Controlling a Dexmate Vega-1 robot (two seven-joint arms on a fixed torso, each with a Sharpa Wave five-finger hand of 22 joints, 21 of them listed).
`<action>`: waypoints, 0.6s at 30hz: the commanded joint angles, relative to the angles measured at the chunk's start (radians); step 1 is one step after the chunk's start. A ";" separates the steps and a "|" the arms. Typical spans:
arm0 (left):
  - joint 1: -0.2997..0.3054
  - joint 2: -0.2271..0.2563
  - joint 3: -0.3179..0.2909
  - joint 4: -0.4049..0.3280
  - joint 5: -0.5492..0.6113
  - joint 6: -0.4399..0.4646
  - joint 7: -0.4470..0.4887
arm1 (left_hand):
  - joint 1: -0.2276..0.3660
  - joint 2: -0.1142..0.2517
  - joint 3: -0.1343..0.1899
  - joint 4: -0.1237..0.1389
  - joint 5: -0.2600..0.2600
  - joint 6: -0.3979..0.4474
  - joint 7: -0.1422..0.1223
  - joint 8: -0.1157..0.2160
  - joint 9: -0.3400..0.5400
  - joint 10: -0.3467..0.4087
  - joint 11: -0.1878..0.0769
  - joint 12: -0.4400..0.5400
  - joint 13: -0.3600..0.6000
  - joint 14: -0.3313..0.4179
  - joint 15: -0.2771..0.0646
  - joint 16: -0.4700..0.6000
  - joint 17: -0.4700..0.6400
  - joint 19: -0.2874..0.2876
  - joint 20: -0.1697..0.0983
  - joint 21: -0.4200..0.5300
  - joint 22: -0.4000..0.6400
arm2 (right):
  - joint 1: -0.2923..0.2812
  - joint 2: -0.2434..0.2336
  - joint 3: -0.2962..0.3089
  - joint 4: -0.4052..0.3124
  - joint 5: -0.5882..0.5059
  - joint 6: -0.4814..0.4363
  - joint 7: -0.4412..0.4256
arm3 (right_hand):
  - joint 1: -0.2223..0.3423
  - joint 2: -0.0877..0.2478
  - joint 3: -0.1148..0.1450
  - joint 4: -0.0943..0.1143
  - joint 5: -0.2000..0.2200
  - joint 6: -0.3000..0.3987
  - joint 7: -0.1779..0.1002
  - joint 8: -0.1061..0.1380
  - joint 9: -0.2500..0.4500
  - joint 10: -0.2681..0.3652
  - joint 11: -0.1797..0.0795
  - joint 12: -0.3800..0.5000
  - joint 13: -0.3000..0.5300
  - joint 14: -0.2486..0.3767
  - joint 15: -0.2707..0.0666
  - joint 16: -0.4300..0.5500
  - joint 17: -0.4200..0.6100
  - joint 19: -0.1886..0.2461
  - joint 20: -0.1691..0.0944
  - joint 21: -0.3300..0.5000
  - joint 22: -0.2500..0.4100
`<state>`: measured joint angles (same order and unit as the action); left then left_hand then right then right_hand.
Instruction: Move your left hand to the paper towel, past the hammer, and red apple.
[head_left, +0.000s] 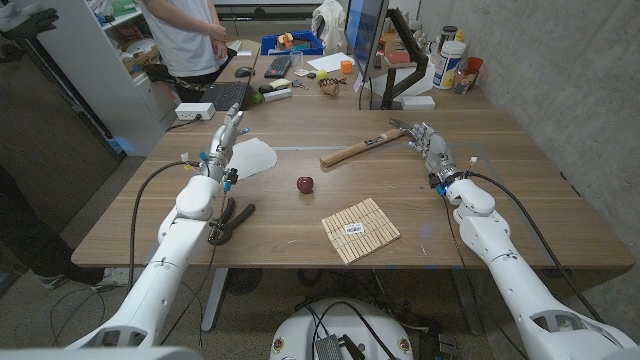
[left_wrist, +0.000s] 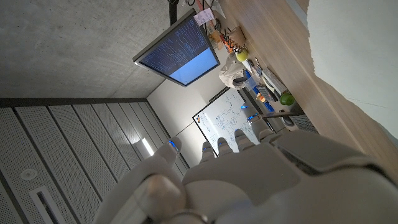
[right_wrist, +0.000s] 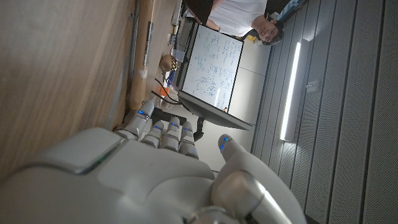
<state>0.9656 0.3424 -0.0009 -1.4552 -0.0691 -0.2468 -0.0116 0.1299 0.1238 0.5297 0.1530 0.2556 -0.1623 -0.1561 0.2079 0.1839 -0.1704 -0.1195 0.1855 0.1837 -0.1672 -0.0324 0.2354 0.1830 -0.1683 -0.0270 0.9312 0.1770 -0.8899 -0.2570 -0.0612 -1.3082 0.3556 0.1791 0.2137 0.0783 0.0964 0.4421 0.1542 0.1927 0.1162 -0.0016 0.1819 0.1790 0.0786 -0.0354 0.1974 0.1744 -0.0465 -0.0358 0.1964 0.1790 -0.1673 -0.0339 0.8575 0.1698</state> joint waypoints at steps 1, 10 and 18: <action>0.010 0.031 -0.006 -0.026 0.058 0.003 0.055 | 0.014 0.036 0.009 -0.001 0.007 0.000 -0.006 0.002 0.002 -0.001 0.002 0.005 0.003 -0.108 -0.047 -0.004 0.002 -0.230 -0.033 -0.004 0.003 | 0.006 0.006 -0.004 0.004 -0.009 0.008 -0.001 | 0.000 0.082 -0.001 0.001 0.006 0.011 -0.003 0.008 0.004 0.008 0.006 0.006 0.005 -0.008 -0.041 0.004 0.005 -0.026 -0.112 -0.004 0.004; 0.014 0.055 -0.004 -0.048 0.100 0.029 0.085 | 0.033 0.044 0.025 -0.006 0.007 0.013 -0.037 0.002 0.002 0.000 0.001 0.003 0.003 -0.114 -0.053 -0.011 0.001 -0.242 -0.051 -0.013 0.004 | 0.008 0.011 -0.006 0.011 -0.008 0.015 0.004 | 0.000 0.082 -0.002 0.001 0.006 0.013 -0.002 0.009 0.004 0.009 0.005 0.007 0.005 -0.008 -0.041 0.004 0.005 -0.025 -0.113 -0.007 0.004; 0.010 0.086 0.007 -0.071 0.158 0.051 0.115 | 0.042 0.046 0.032 -0.007 0.006 0.016 -0.042 0.002 0.002 -0.001 0.001 0.002 0.003 -0.115 -0.057 -0.013 0.001 -0.242 -0.050 -0.014 0.005 | 0.013 0.012 -0.008 0.019 -0.011 0.024 0.006 | -0.001 0.082 -0.003 0.001 0.006 0.014 -0.002 0.008 0.004 0.011 0.006 0.007 0.005 -0.008 -0.040 0.004 0.005 -0.023 -0.112 -0.010 0.004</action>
<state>0.9762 0.3941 -0.0042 -1.4993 0.0225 -0.2249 0.0637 0.1575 0.1332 0.5506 0.1461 0.2602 -0.1446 -0.1881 0.2079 0.1838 -0.1704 -0.1195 0.1855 0.1836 -0.1672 -0.0323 0.2260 0.1813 -0.1683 -0.0269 0.9168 0.1794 -0.8819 -0.2479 -0.0662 -1.2986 0.3486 0.1935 0.2172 0.0783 0.0965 0.4421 0.1542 0.1927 0.1217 -0.0072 0.1819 0.1790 0.0823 -0.0317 0.1974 0.1744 -0.0465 -0.0358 0.1964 0.1790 -0.1672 -0.0339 0.8497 0.1698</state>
